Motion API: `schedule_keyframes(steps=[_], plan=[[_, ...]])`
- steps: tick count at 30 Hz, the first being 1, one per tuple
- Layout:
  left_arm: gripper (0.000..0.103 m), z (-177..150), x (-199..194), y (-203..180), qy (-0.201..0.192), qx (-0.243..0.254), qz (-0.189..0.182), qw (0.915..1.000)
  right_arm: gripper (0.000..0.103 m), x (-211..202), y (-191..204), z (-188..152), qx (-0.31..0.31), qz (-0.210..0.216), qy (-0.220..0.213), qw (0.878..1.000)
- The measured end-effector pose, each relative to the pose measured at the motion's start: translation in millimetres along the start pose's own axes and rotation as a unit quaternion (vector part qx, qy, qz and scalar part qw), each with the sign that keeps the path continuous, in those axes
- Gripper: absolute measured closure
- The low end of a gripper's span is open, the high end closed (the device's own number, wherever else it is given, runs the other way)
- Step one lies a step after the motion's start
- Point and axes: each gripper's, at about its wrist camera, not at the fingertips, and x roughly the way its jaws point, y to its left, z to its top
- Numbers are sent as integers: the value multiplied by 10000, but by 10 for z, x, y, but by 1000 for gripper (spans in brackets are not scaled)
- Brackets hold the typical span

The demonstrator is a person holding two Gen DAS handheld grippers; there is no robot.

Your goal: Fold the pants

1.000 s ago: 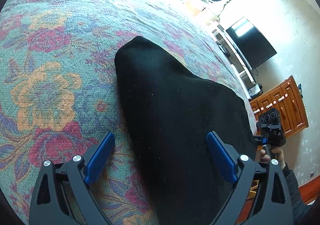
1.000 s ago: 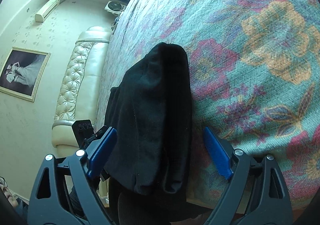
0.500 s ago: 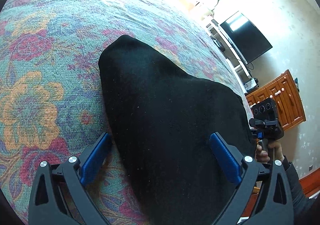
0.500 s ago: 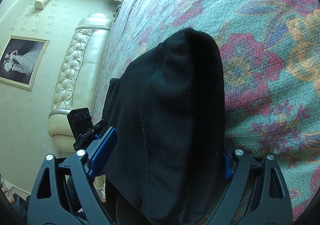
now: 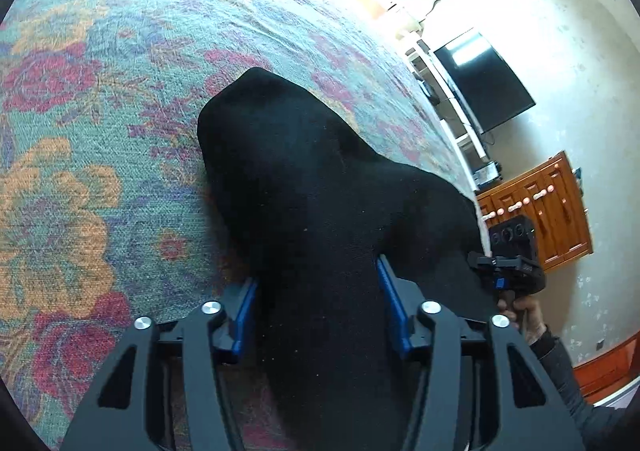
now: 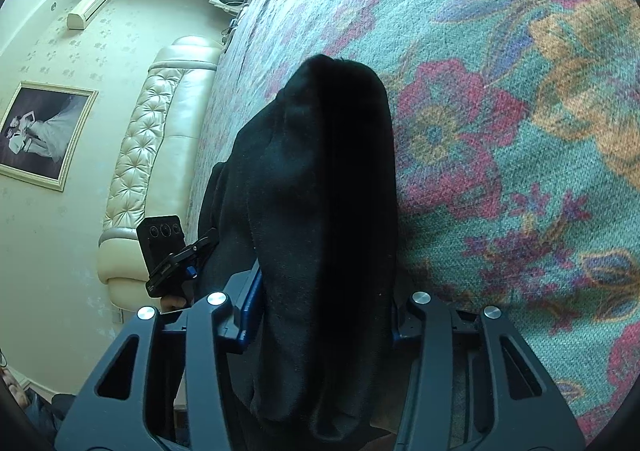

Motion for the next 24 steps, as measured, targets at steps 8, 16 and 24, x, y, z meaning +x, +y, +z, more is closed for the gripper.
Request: schedule_keyframes(steps=[8,16,24], plan=[[70,-3,-59,59,-149,-183,-46,9997,68,10,105,-79,-100,81,-235,9996],[74,13,-180,137,-213,-120,90,9997,69,107,251,-80,-97,75,-420,9990],[76,3,-330,277,-297,-146,182,9993,70,278,391,-16,-171,115,-450,9988]])
